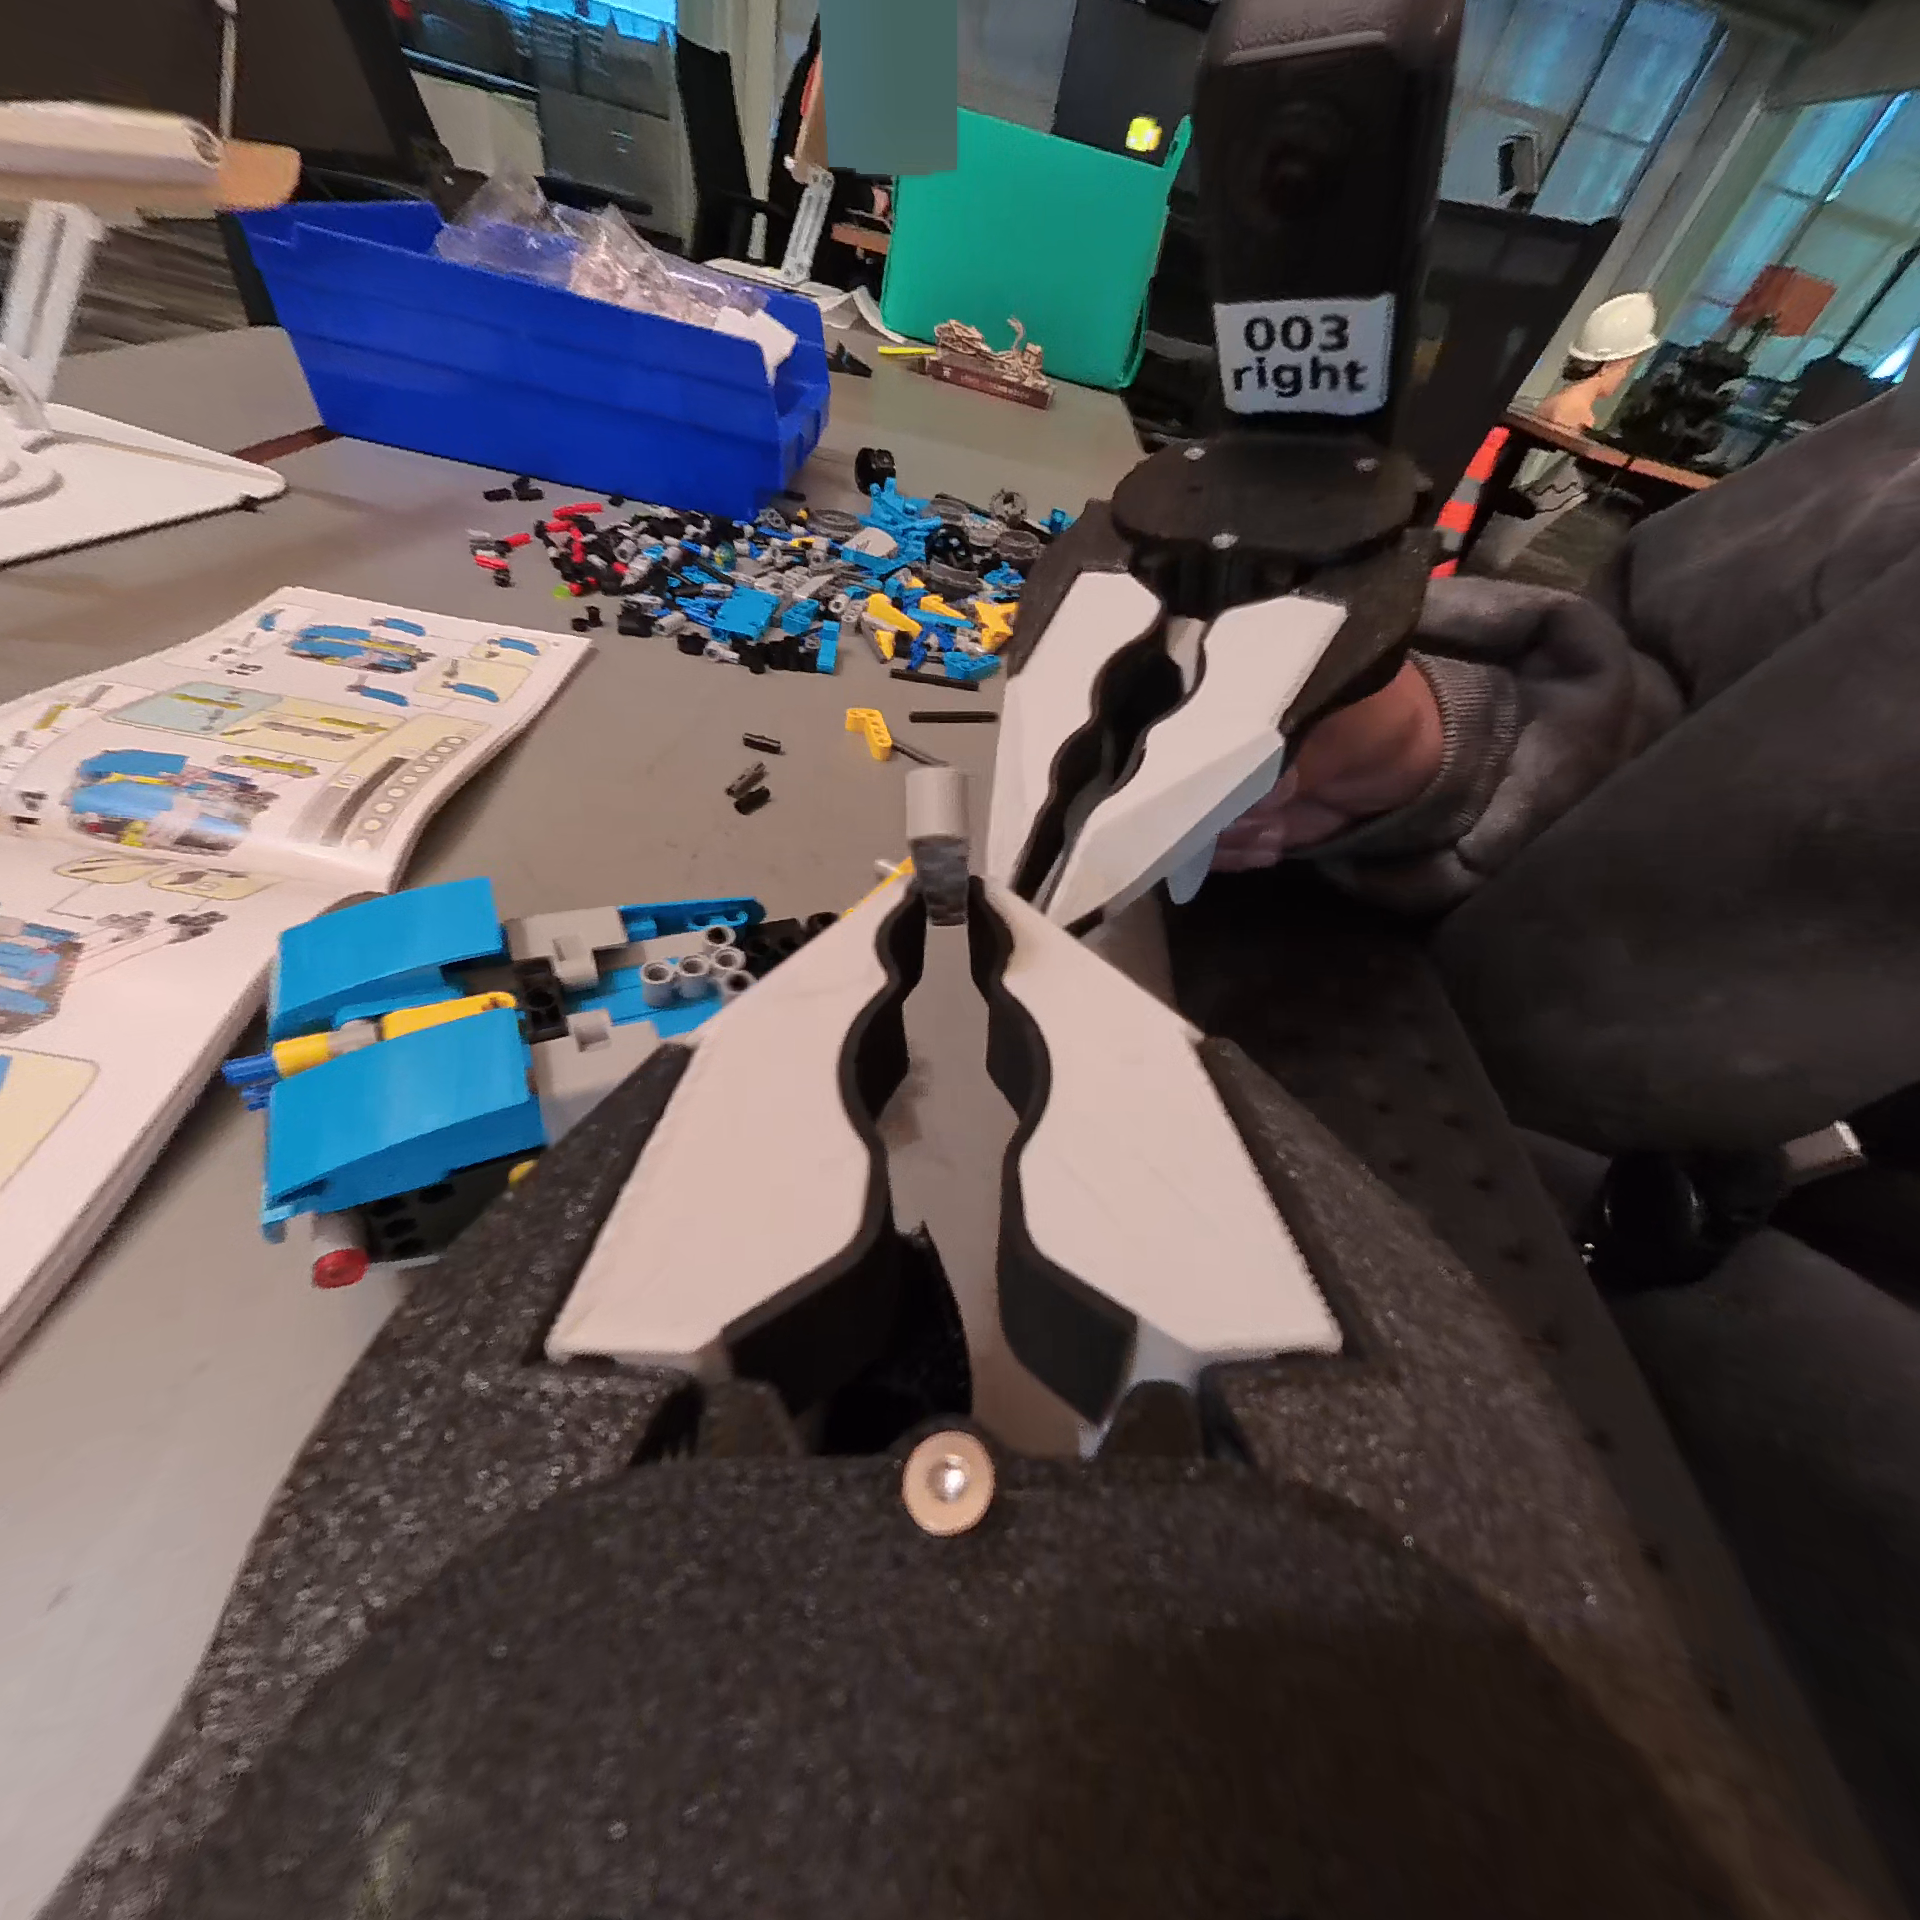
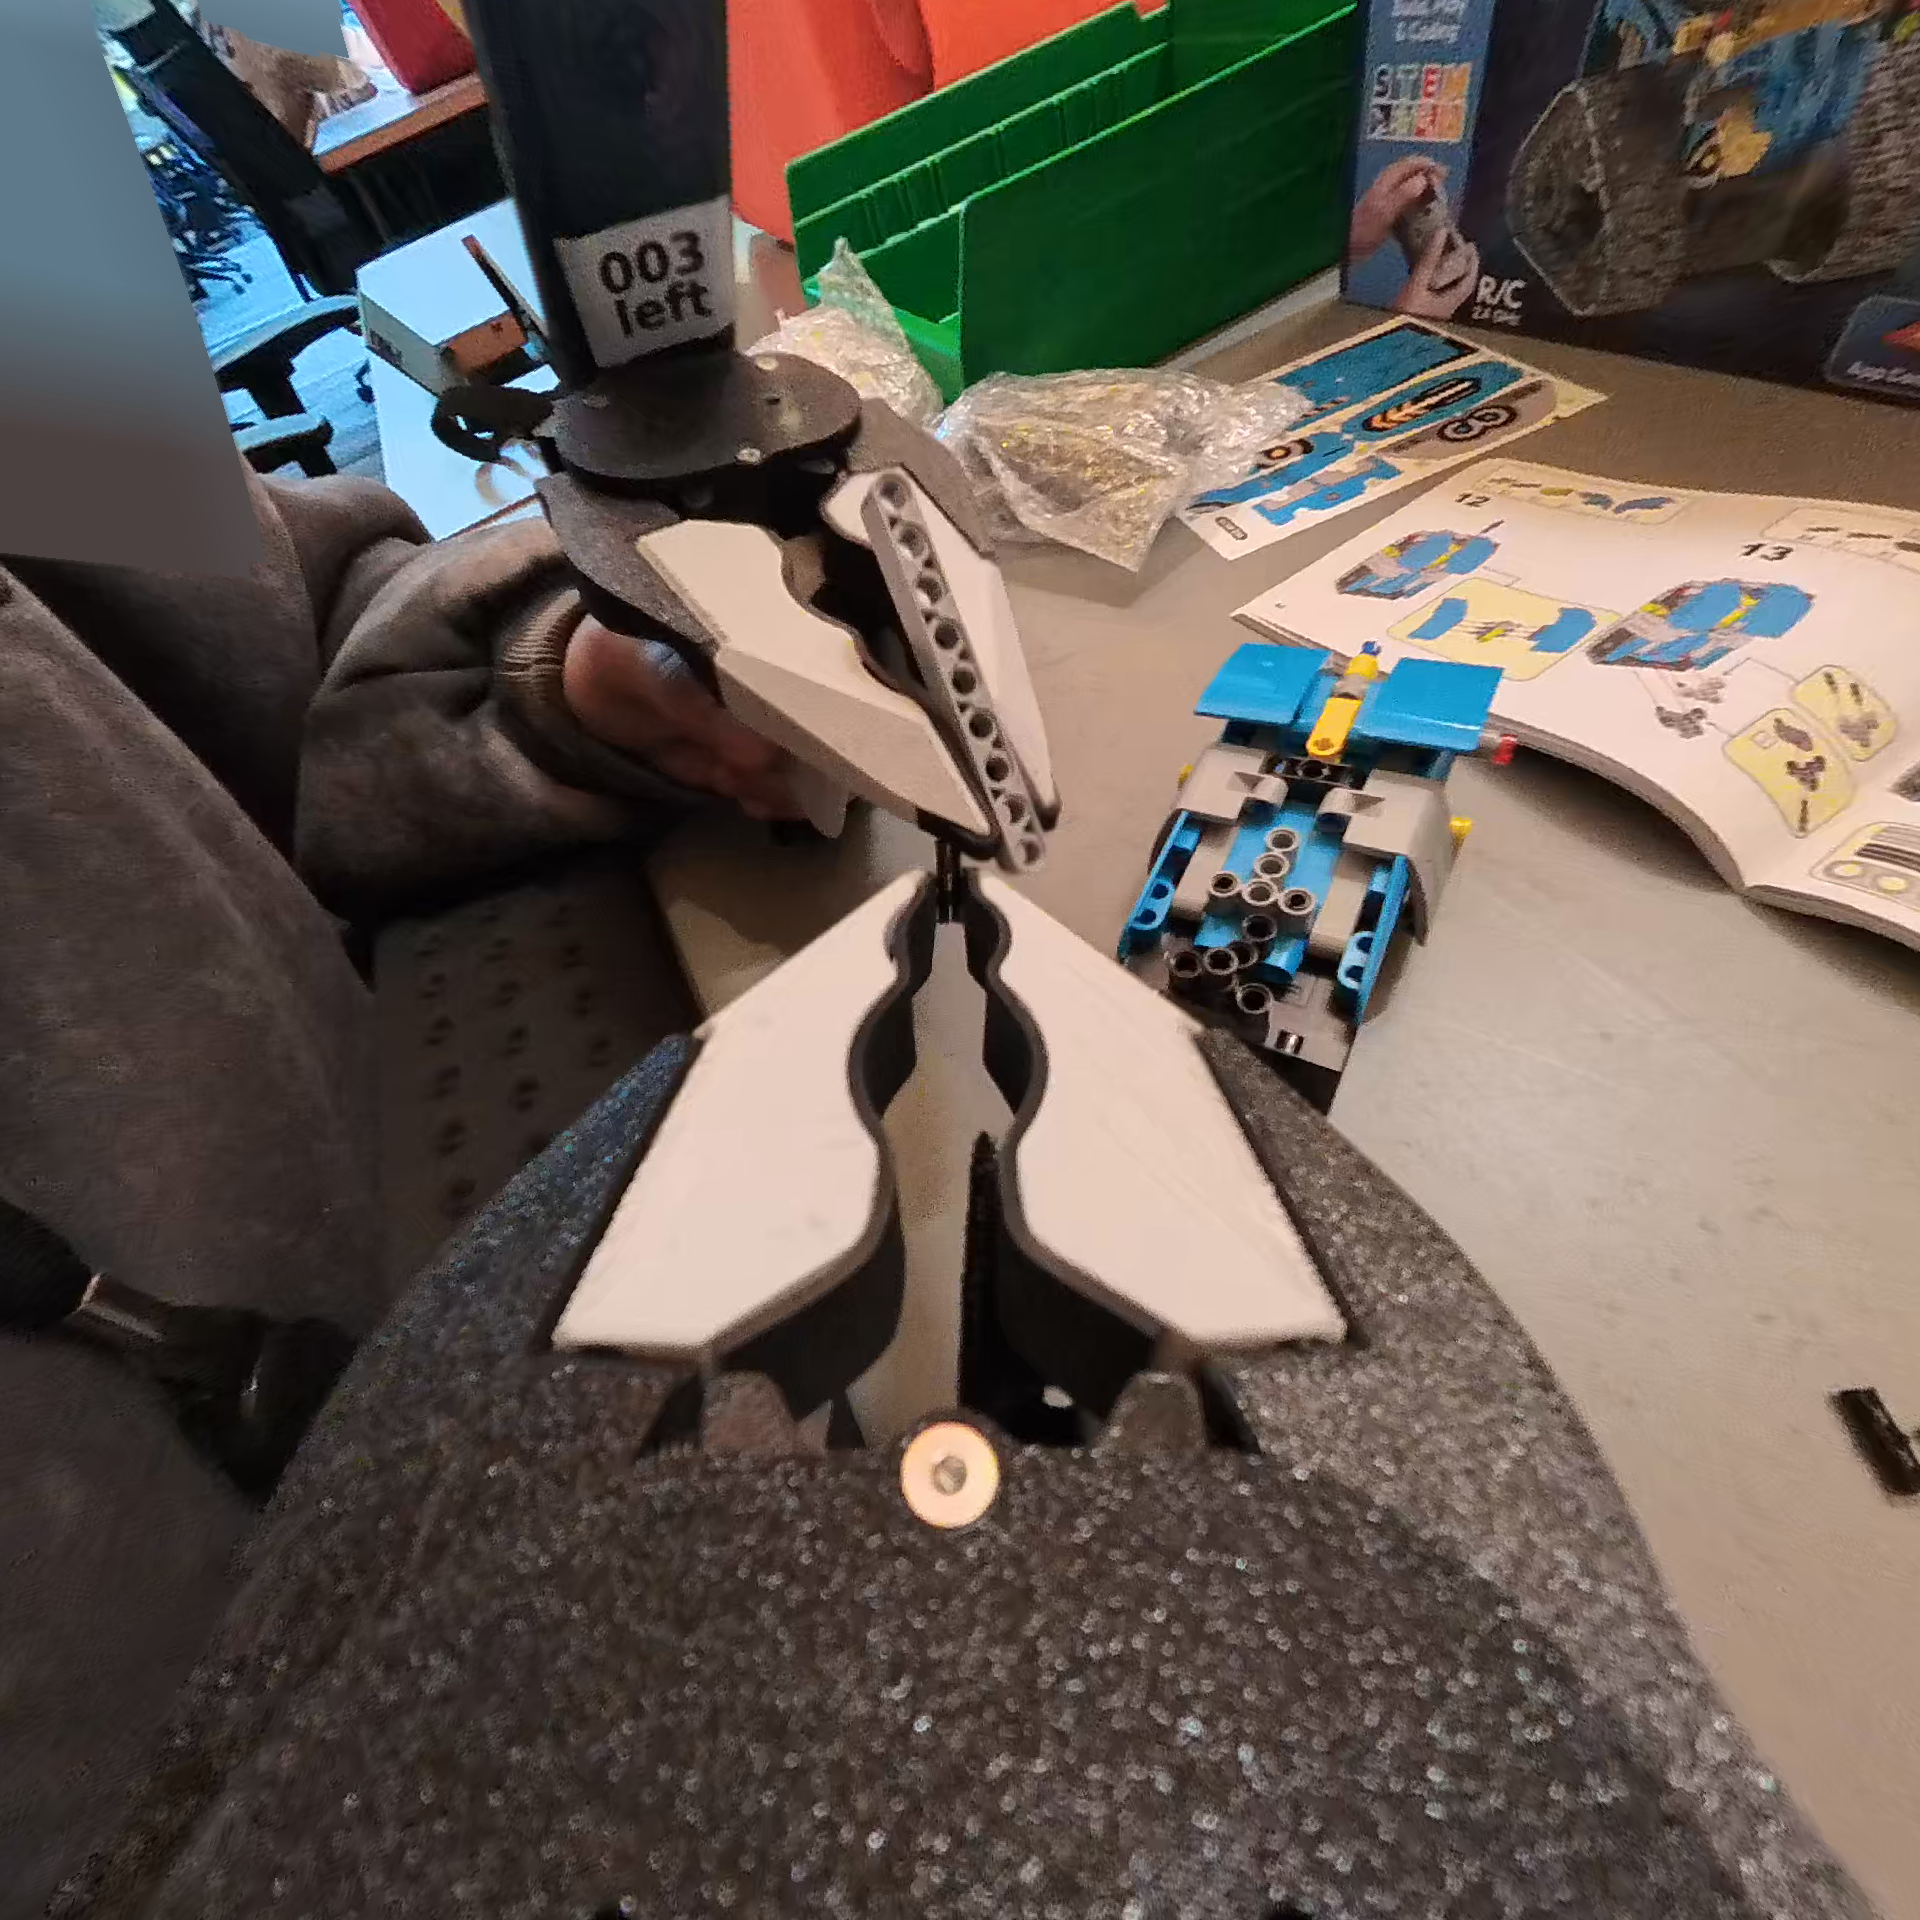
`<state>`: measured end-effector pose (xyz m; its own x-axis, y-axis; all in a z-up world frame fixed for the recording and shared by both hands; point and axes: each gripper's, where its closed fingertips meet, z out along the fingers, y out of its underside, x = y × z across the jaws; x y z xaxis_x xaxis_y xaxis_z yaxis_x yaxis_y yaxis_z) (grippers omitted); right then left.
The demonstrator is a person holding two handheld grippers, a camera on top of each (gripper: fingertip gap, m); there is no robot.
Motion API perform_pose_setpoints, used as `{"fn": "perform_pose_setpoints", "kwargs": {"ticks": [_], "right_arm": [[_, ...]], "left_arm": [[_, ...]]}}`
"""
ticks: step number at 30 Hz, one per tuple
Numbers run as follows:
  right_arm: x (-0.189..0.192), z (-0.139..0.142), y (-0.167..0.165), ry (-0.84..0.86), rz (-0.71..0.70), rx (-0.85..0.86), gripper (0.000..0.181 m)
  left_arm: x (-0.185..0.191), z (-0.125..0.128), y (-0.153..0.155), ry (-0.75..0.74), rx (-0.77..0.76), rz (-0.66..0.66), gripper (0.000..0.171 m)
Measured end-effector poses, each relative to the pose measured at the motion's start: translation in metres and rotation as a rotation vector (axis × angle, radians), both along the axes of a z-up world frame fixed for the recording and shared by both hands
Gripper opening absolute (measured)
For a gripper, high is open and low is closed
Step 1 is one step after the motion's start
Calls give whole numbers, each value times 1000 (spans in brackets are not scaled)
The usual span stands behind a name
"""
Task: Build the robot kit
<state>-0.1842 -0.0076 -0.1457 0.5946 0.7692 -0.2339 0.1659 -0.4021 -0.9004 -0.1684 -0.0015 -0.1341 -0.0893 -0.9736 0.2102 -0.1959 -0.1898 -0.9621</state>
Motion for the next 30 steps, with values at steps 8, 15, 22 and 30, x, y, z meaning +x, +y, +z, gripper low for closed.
{"fn": "perform_pose_setpoints", "kwargs": {"ticks": [8,15,22,30], "right_arm": [[5,9,2,63,-32,8,5],[5,6,11,111,-78,-88,5],[4,5,13,246,-79,-247,5],[4,-6,1,302,20,-414,5]], "left_arm": [[2,0,0,4,52,25,7],[2,-4,10,53,270,168,6],[0,-4,13,103,541,247,6],[2,-15,1,166,929,184,6]]}}
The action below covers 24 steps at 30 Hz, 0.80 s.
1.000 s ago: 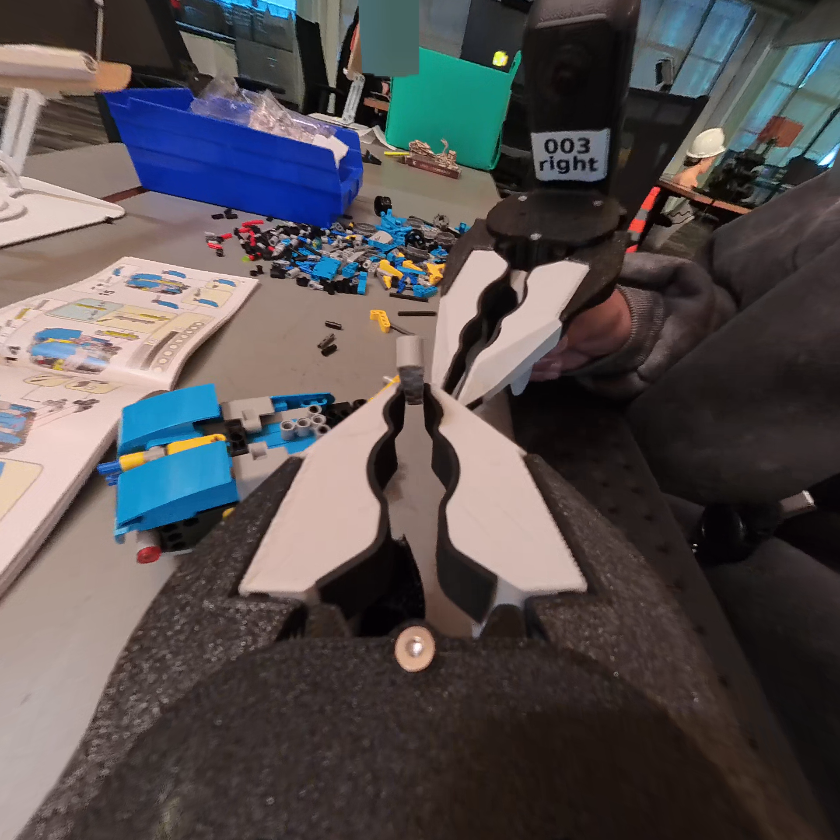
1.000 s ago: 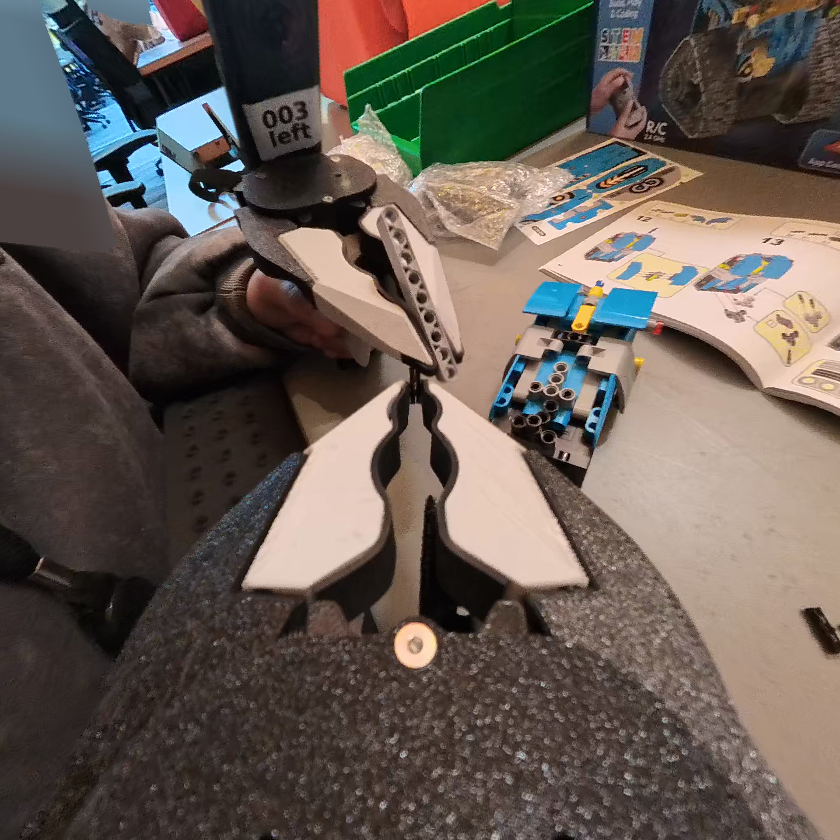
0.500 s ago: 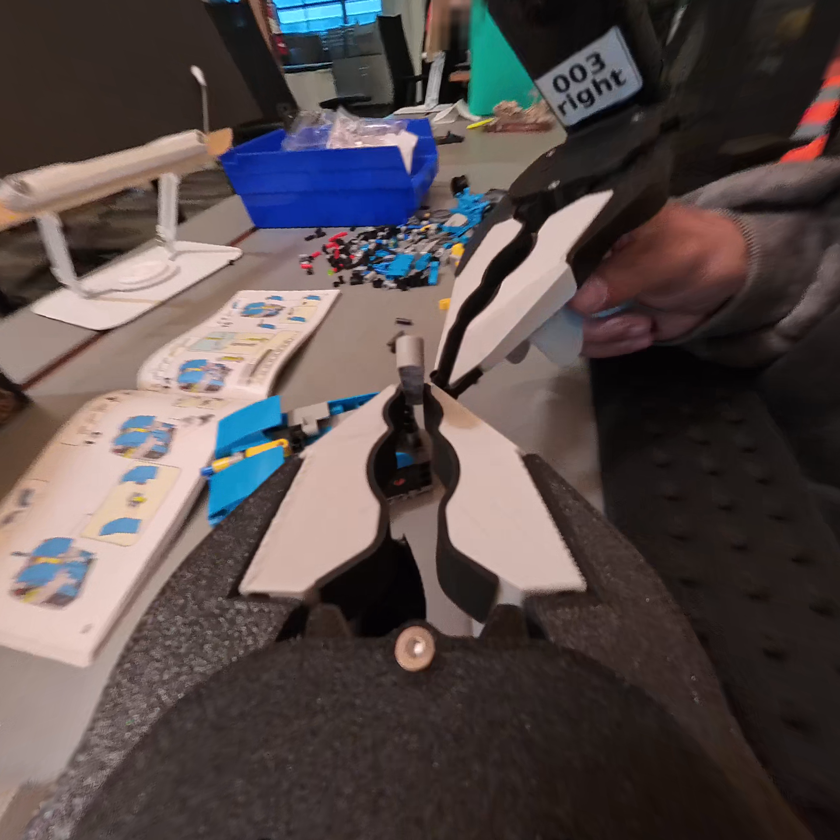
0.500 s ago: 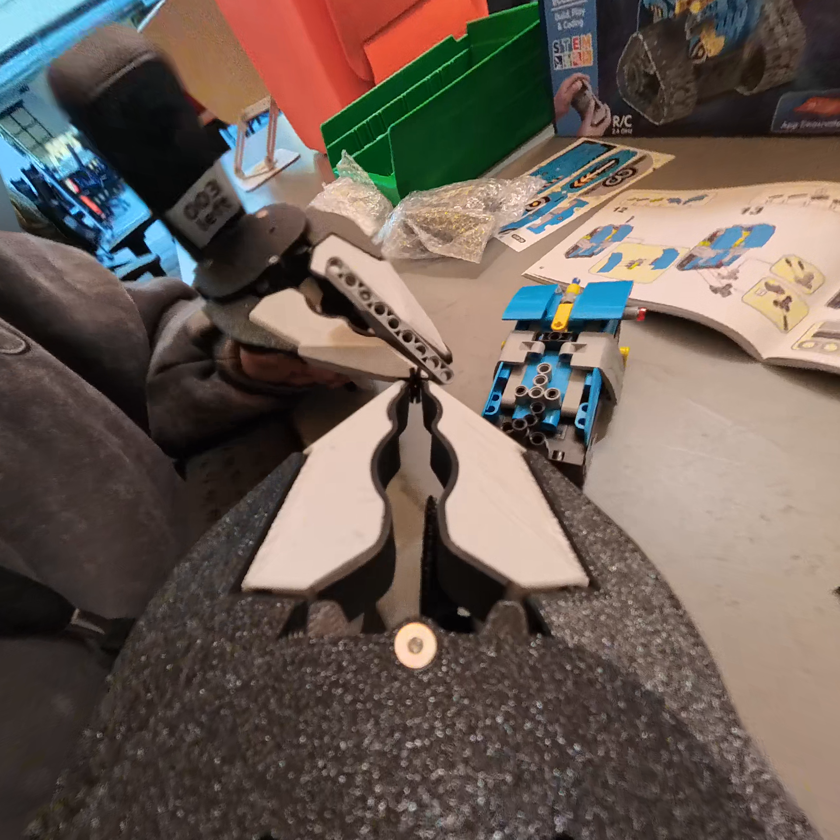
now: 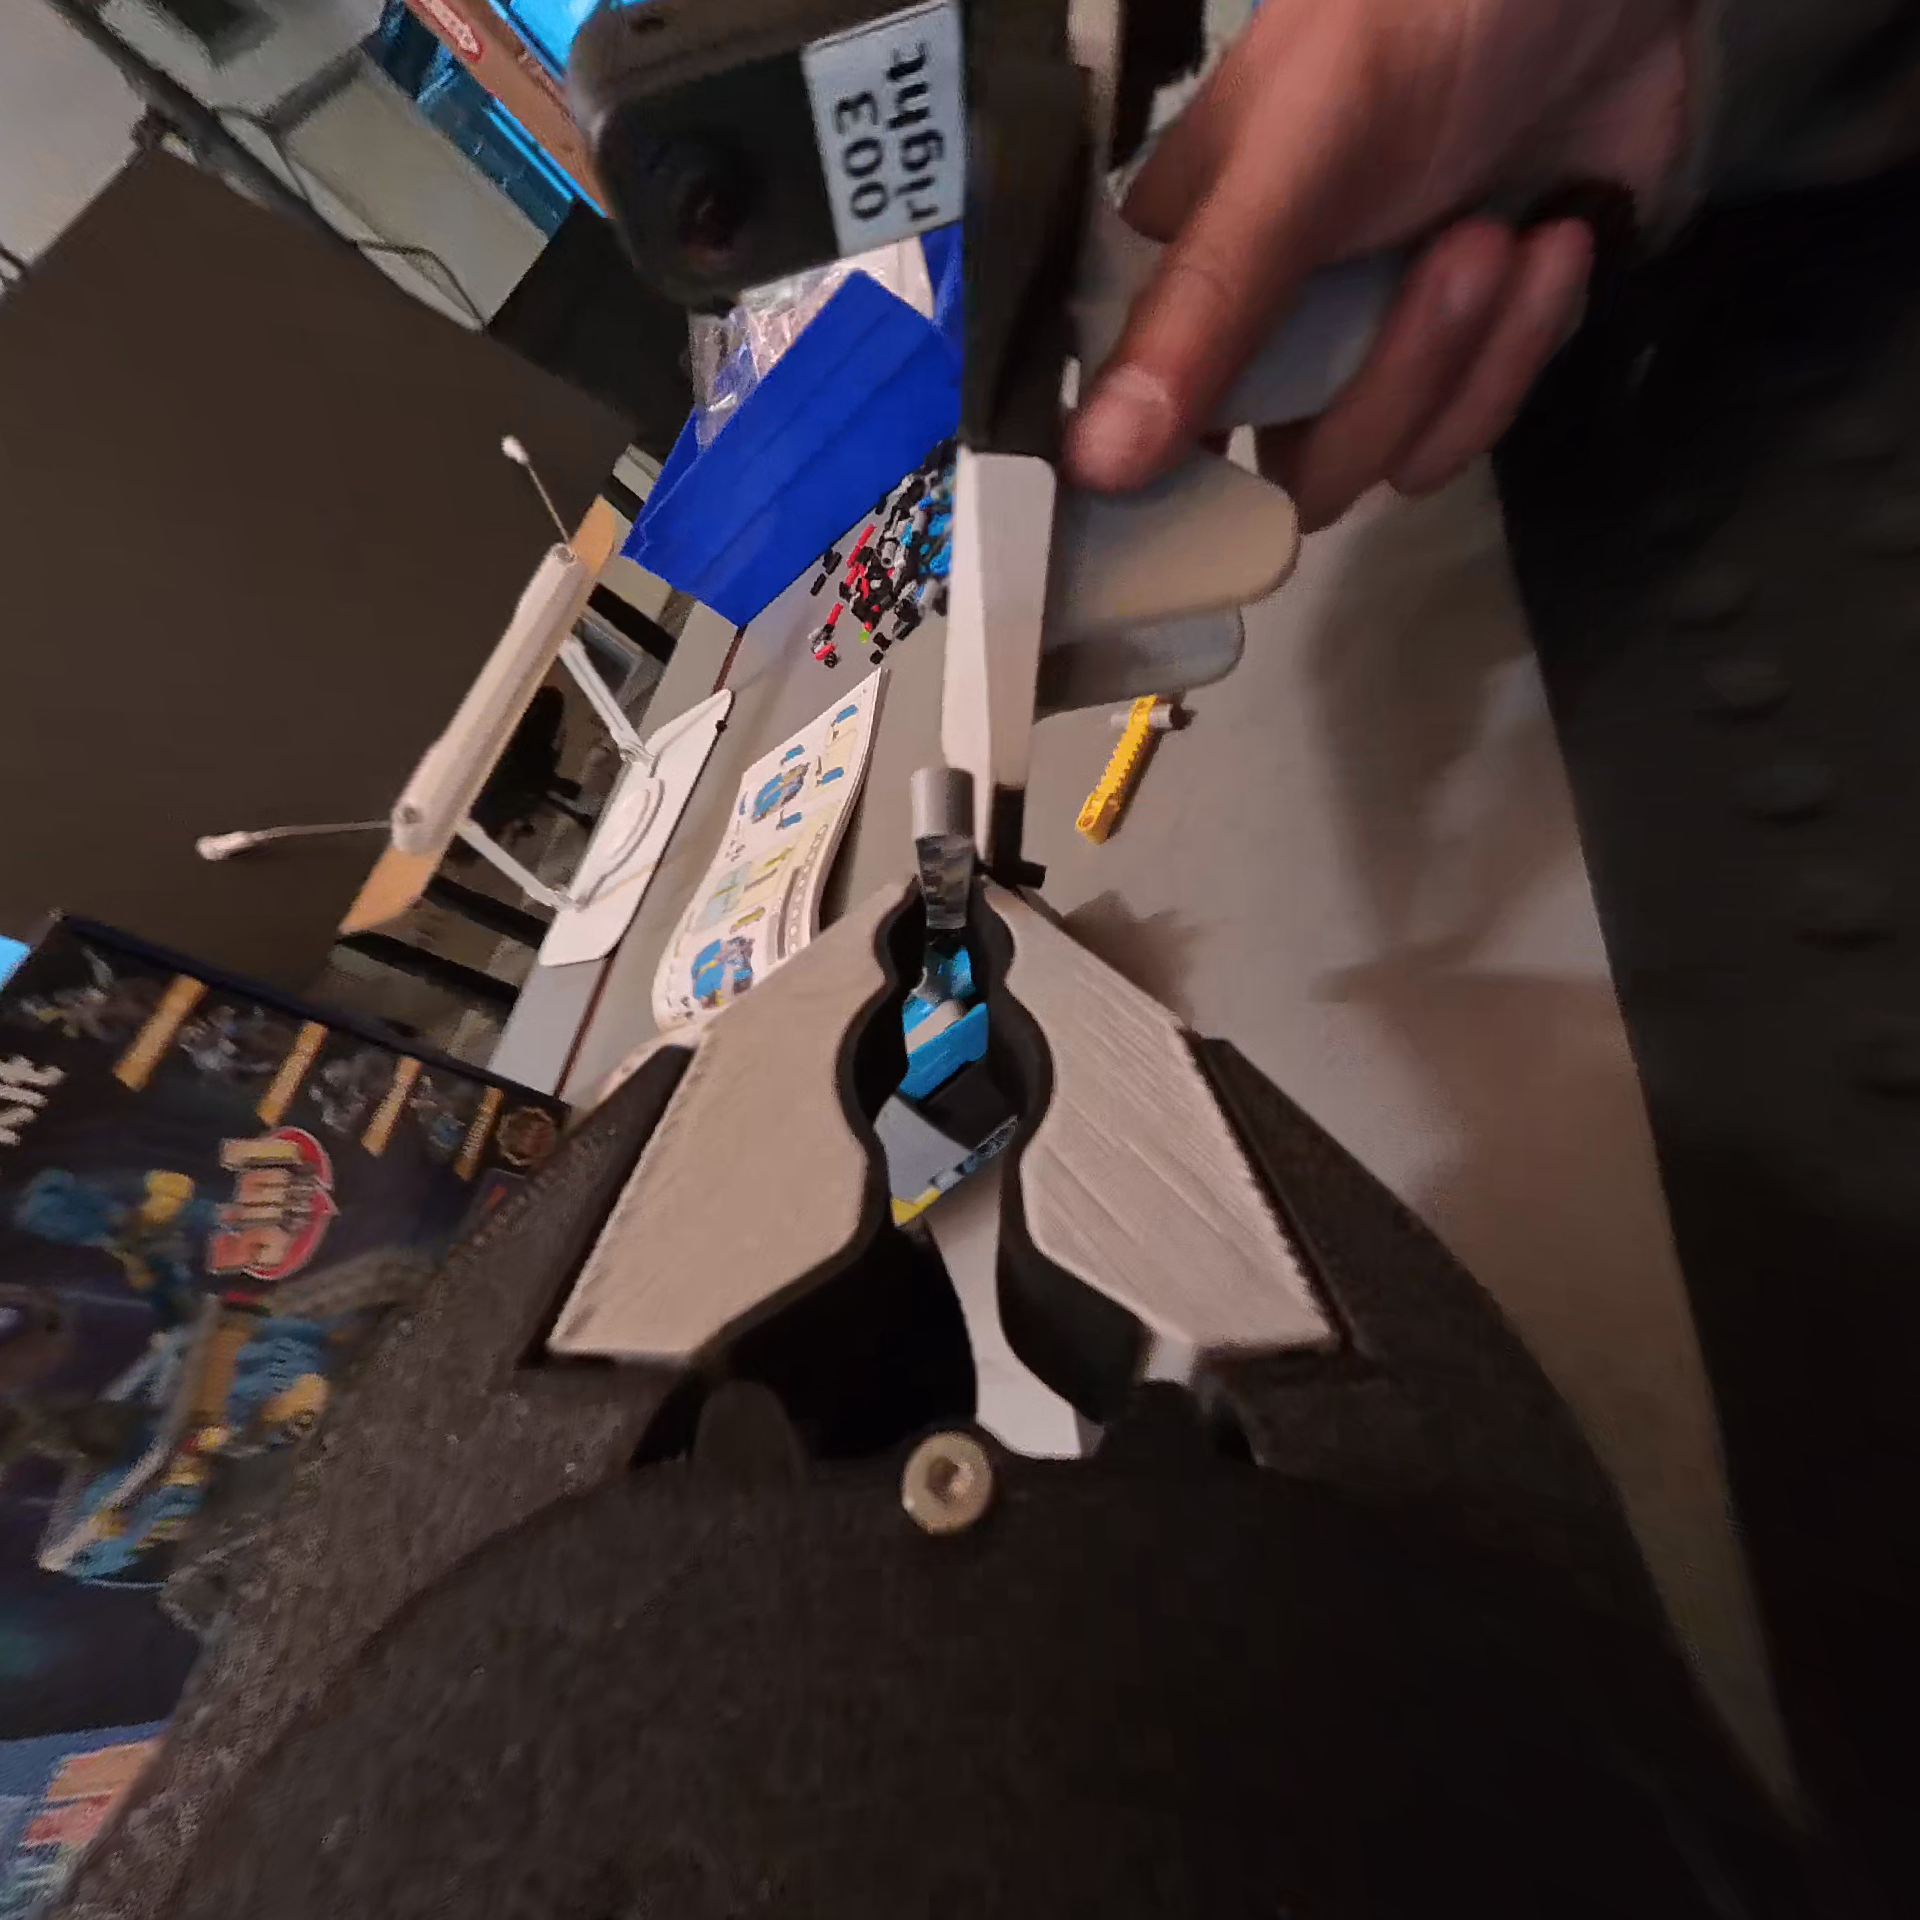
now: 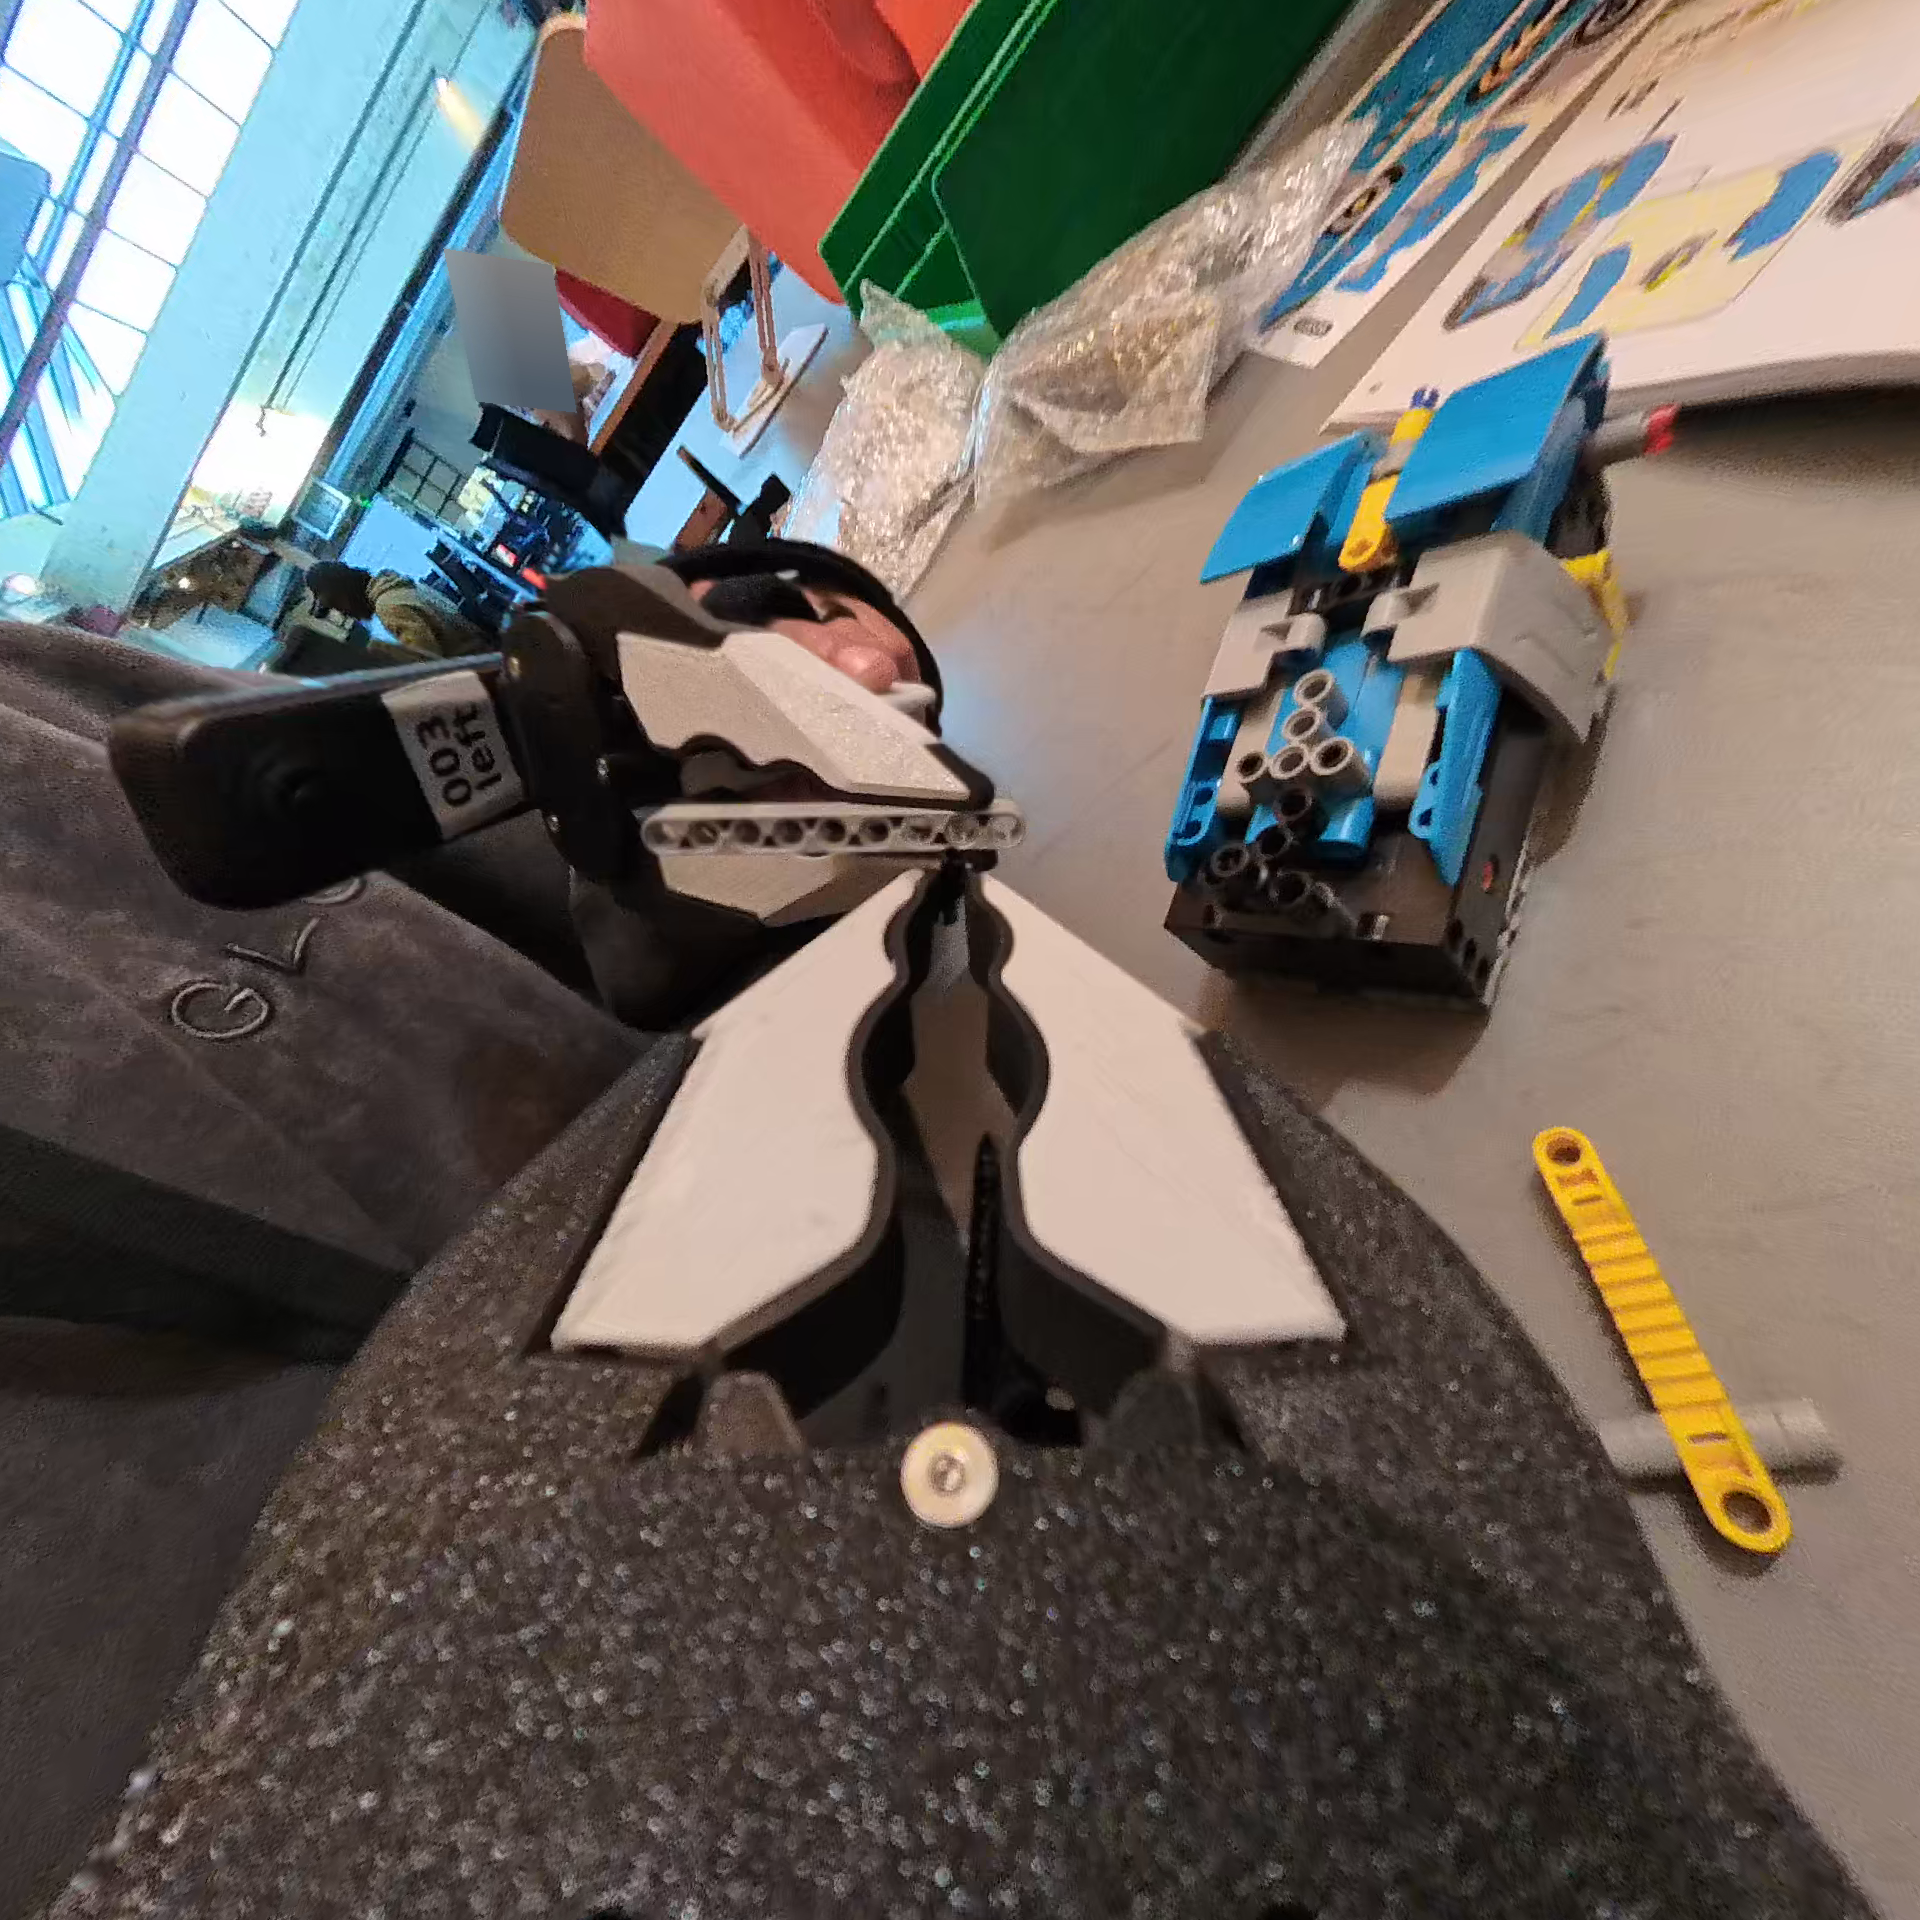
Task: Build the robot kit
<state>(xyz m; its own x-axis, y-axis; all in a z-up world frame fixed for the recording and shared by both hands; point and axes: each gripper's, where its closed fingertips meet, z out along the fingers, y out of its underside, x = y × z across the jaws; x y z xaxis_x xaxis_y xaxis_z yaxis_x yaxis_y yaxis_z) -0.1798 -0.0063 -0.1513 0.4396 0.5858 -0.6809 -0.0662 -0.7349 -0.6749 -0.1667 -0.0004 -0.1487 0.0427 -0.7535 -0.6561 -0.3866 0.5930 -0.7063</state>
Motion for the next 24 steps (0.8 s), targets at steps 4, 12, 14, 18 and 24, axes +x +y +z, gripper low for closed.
{"fn": "perform_pose_setpoints", "kwargs": {"ticks": [4,12,14,18,24], "right_arm": [[0,-6,-7,-10,55,-39,5],[1,-14,-16,-29,138,-85,5],[-1,-12,-15,-22,131,-69,4],[-3,-13,-14,-24,128,-64,4],[-9,-16,-16,-30,144,-69,5]], "left_arm": [[0,-5,-8,45,122,-39,6],[3,-13,-13,71,102,-77,6],[3,-13,-9,68,66,-64,6],[2,-13,-9,62,39,-69,6],[2,-10,-8,40,-19,-67,6]]}}
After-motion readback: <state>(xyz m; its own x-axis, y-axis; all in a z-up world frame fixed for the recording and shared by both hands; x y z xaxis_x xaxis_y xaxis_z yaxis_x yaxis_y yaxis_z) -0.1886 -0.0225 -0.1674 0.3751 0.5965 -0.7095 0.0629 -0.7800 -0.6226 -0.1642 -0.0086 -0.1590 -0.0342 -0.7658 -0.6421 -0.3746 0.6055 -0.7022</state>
